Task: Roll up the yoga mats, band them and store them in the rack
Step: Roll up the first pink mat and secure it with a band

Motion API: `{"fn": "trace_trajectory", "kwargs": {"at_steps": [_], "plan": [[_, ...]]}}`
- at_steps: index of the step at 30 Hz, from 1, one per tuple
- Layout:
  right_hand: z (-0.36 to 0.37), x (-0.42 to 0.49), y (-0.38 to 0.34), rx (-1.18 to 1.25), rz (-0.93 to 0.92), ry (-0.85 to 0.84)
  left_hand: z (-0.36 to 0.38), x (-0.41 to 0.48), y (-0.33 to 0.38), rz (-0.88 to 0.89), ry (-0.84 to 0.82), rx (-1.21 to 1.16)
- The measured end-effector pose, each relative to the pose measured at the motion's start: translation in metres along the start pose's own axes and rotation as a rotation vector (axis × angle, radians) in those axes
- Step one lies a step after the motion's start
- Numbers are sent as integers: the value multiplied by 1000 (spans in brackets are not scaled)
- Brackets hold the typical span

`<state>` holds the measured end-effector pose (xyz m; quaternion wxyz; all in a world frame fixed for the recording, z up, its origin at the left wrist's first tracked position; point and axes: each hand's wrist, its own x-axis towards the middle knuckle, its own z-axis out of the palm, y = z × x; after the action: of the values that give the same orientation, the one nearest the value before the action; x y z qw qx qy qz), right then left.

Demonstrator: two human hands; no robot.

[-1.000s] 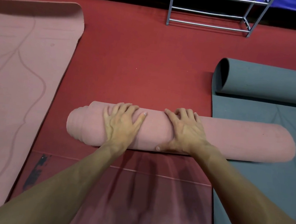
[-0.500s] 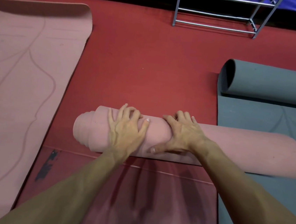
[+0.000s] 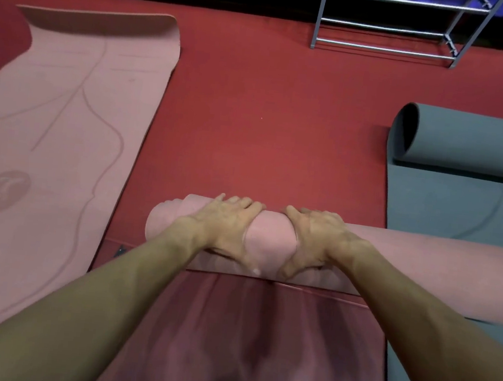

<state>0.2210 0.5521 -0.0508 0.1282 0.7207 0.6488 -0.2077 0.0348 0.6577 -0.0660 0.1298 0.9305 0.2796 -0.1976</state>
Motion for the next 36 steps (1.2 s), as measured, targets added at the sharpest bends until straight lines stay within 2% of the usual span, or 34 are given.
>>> {"fn": "trace_trajectory", "kwargs": {"at_steps": [2,4,6,9,11,12,14,16,19,21,24,27,29,30,34,36], "plan": [[-4,-5,-1,35,-21,33,-10,-12,2,64,-28,51],[-10,-17,-5,82,-30,-37,-18,-26,9,83,-56,-12],[-19,-36,-10,180,-41,-192,-24,-43,12,107,-168,-128],[-19,-68,-24,461,-115,-505,-24,-69,12,185,-492,-472],[2,-82,-38,573,-140,-675,-8,-84,16,186,-653,-567],[18,-86,-44,570,-143,-692,5,-90,19,173,-674,-558],[48,-90,-51,576,-148,-616,26,-98,27,165,-613,-524],[58,-95,-50,557,-134,-476,34,-107,29,157,-472,-481],[43,-105,-40,379,-43,-218,39,-122,33,91,-153,-276],[37,-109,-33,342,13,-108,58,-127,48,-41,83,-173],[58,-118,-35,324,134,18,95,-124,76,-248,348,-180],[102,-127,-52,280,179,334,108,-118,88,-217,580,-160],[123,-131,-61,169,170,522,108,-115,87,-199,632,-131],[126,-131,-63,127,156,557,102,-112,86,-209,621,-136],[127,-131,-65,2,58,520,71,-80,80,-281,430,-164],[123,-122,-55,-35,19,506,62,-70,80,-291,475,-110]]}}
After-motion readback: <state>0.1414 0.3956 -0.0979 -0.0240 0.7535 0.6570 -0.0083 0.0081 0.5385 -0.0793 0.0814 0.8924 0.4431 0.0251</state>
